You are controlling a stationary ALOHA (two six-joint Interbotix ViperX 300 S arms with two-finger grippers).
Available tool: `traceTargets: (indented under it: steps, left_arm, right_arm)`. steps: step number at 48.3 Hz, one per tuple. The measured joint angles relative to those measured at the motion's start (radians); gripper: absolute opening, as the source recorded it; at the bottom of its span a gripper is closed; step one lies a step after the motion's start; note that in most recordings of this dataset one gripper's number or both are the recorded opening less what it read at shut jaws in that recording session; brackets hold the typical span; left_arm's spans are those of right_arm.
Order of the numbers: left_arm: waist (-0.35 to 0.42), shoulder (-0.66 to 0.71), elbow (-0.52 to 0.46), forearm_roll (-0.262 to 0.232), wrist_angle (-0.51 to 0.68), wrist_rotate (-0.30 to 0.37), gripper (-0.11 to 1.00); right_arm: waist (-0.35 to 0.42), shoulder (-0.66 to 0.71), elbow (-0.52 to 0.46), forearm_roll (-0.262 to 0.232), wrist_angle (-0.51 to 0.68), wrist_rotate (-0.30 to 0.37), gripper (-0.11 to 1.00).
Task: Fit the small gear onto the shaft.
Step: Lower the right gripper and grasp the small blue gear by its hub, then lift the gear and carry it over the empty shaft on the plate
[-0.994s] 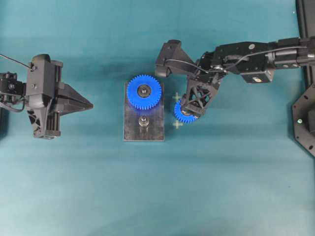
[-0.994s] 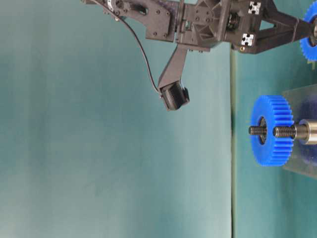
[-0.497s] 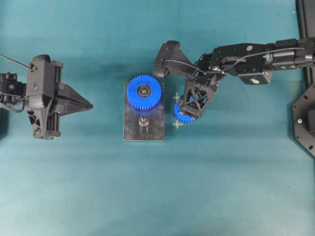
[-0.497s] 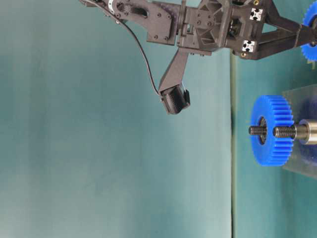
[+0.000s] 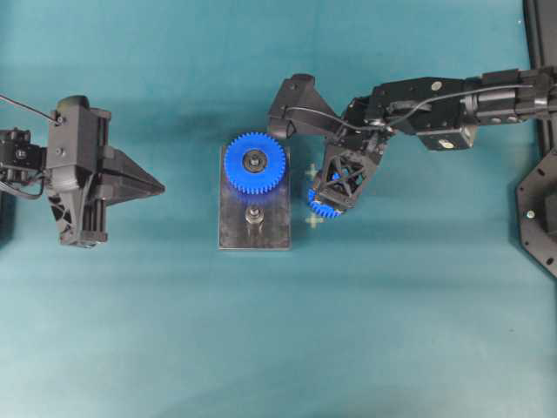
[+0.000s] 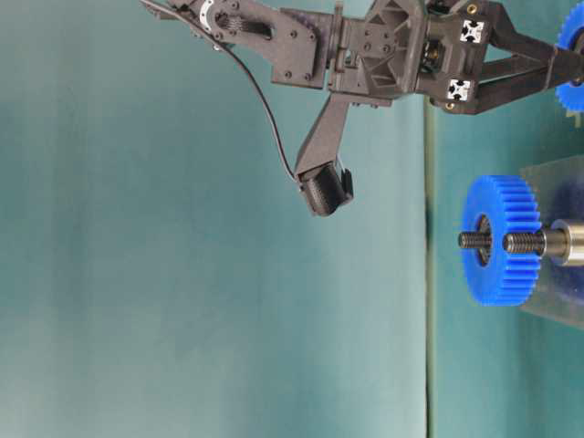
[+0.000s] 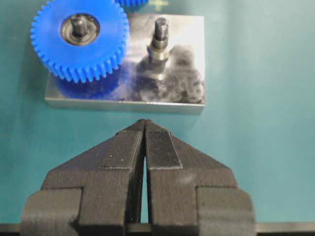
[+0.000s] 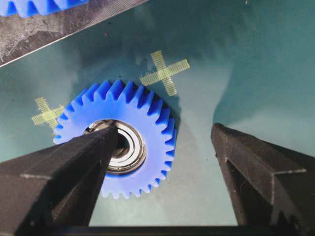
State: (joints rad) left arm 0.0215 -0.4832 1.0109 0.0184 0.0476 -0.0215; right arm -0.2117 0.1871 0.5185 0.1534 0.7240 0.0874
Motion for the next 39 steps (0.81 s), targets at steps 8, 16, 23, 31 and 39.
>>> traceTargets:
  steps: [8, 16, 23, 31, 39]
  left_arm:
    - [0.000, 0.000, 0.000, -0.002, 0.000, 0.000, 0.00]
    - [0.000, 0.000, 0.000, 0.000, 0.000, 0.000, 0.00]
    - [0.000, 0.002, 0.000, 0.000, -0.002, 0.000, 0.00]
    - [0.000, 0.006, -0.002, -0.002, -0.002, 0.000, 0.00]
    - [0.000, 0.011, 0.000, 0.000, -0.003, 0.000, 0.00]
  right_arm:
    - [0.000, 0.000, 0.000, 0.000, 0.014, 0.003, 0.90]
    - [0.000, 0.006, 0.008, -0.003, 0.025, 0.005, 0.90]
    - [-0.002, 0.014, 0.008, -0.005, 0.037, 0.012, 0.90]
    - [-0.005, 0.012, 0.005, -0.005, 0.038, 0.012, 0.89]
    - [0.002, 0.012, -0.006, -0.005, 0.055, 0.012, 0.67]
